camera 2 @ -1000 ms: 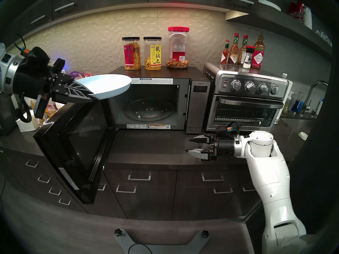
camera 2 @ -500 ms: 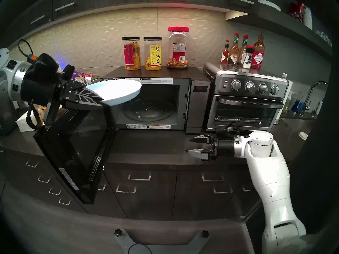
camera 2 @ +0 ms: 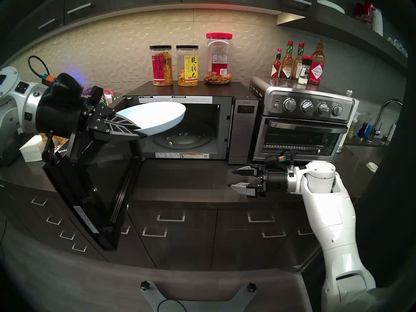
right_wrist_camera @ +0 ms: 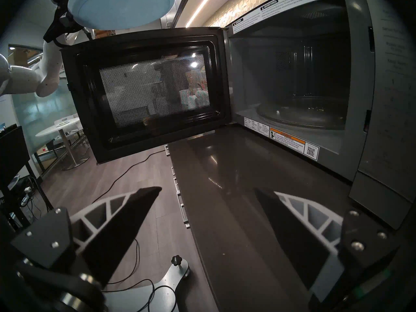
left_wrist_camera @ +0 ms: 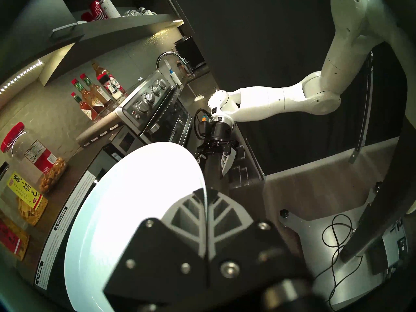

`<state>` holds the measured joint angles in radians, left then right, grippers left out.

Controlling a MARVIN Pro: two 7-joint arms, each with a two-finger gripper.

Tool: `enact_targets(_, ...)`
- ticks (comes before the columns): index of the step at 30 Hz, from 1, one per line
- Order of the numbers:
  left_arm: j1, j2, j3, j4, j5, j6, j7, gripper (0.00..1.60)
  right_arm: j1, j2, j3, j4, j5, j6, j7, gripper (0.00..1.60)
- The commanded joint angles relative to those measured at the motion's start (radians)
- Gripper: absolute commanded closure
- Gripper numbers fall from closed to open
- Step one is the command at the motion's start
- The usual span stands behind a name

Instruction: Open the microwave, put the plate inside, and close the door

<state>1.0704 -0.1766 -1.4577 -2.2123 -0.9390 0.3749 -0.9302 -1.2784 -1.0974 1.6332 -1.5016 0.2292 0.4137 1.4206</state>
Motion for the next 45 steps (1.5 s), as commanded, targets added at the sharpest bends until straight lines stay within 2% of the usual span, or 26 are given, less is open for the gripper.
enact_targets(1,-0.106,-0.097,0.063,0.009,0.036,0.016,0.004,1.6,0.013,0.002,0.002,-0.011,0.007,0.0,0.009,0.0)
enact_targets(11,-0.202,-0.204,0.144,0.045,0.11,0.073,-0.044,1.6,0.013,0.002,0.002,-0.011,0.007,0.0,0.01,0.0)
enact_targets(26,-0.362,-0.36,0.222,0.12,0.253,0.195,-0.204,1.6,0.014,0.002,0.002,-0.01,0.007,0.001,0.012,0.0)
enact_targets(28,-0.406,-0.384,0.25,0.141,0.282,0.215,-0.243,1.6,0.014,0.002,0.002,-0.01,0.008,0.001,0.012,0.0)
enact_targets(30,-0.397,-0.393,0.239,0.14,0.291,0.218,-0.25,1.6,0.014,0.002,0.002,-0.01,0.008,0.001,0.012,0.0)
enact_targets(37,-0.473,-0.427,0.287,0.173,0.34,0.249,-0.323,1.6,0.014,0.002,0.002,-0.01,0.008,0.001,0.013,0.0)
enact_targets(45,-0.53,-0.411,0.32,0.19,0.338,0.257,-0.353,1.6,0.015,0.003,0.002,-0.01,0.008,0.001,0.014,0.0)
